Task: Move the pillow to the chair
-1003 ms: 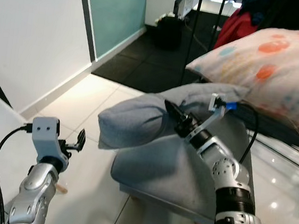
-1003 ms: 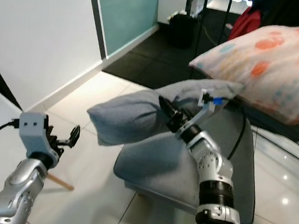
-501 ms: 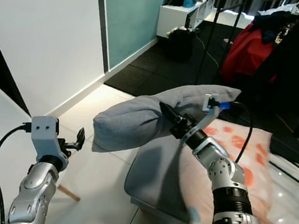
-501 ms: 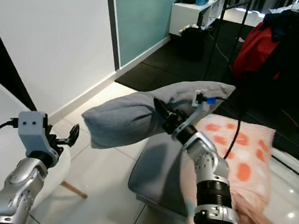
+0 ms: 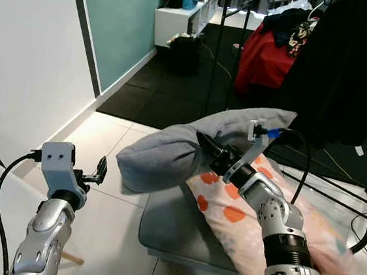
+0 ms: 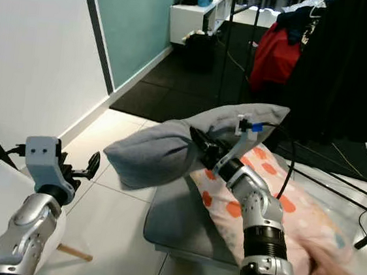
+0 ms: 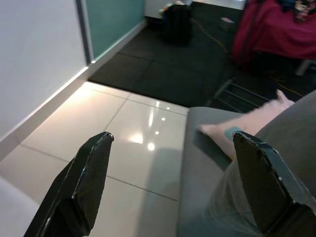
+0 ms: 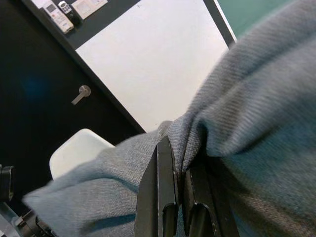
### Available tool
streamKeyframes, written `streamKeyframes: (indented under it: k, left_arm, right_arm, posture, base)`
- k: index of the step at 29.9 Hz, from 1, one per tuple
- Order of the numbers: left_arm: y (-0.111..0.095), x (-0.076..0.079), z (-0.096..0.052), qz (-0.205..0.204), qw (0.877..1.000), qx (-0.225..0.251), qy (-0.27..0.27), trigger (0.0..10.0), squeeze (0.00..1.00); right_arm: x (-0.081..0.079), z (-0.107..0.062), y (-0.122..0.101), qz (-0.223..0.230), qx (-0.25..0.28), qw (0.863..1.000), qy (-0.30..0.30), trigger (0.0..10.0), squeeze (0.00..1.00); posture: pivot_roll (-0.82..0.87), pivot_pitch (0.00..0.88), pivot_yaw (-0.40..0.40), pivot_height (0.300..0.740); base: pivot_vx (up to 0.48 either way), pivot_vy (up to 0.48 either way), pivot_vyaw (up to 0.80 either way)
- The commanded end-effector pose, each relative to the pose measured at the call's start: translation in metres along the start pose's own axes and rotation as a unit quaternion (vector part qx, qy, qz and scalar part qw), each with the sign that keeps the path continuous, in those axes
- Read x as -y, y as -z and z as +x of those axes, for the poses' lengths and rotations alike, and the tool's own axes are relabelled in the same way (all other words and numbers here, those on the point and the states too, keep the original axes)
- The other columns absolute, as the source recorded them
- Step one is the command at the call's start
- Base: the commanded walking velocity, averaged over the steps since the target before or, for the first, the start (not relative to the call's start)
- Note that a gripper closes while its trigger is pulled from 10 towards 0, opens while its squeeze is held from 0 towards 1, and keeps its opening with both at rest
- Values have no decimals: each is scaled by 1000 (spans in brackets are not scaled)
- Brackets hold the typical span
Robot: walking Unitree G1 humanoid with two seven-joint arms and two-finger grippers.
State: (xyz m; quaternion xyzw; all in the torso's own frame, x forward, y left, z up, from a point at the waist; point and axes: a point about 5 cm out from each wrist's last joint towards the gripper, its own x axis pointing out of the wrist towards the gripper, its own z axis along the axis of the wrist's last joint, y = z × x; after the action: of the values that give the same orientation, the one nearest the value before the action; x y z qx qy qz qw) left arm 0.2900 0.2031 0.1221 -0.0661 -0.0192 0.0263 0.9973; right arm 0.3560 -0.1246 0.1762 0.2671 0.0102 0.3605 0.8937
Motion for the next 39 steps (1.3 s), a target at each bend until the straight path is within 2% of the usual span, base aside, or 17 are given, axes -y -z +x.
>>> streamKeyframes:
  k: [1,4,7,13,22,35,39]
  left_arm:
    - [6,3,-4,3,1000,-10,8,10000,0]
    - [12,6,-6,31,999,-28,13,10000,0]
    - [12,6,-6,29,999,-28,11,10000,0]
    - [15,6,-4,36,999,-33,3,10000,0]
    - [15,8,-6,37,999,-30,26,10000,0]
    - [14,11,-6,47,998,-31,24,10000,0]
    - [14,15,-4,54,998,-30,25,10000,0]
  right_arm:
    - [-5,2,-7,-25,20,999,-13,10000,0]
    - [-5,1,-5,-33,12,999,-12,10000,0]
    - [-5,0,-5,-32,12,999,-15,10000,0]
    - [-7,0,-3,-29,4,999,-27,10000,0]
    - [-9,-2,4,-29,-1,999,-35,10000,0]
    - [-16,-2,10,-22,-12,998,-64,10000,0]
    - [-20,0,11,-20,-15,996,-80,10000,0]
  posture:
    - [-131,26,-8,740]
    - [-131,27,-8,740]
    - [-131,27,-8,740]
    - [-133,25,-8,740]
    - [-133,26,-6,740]
    - [-129,14,-2,740]
    - [-123,19,3,740]
  base:
    - [0,-469,800]
    - [0,-469,792]
    - [0,-469,777]
    - [0,0,776]
    - [0,0,772]
    - [0,-480,769]
    - [0,0,769]
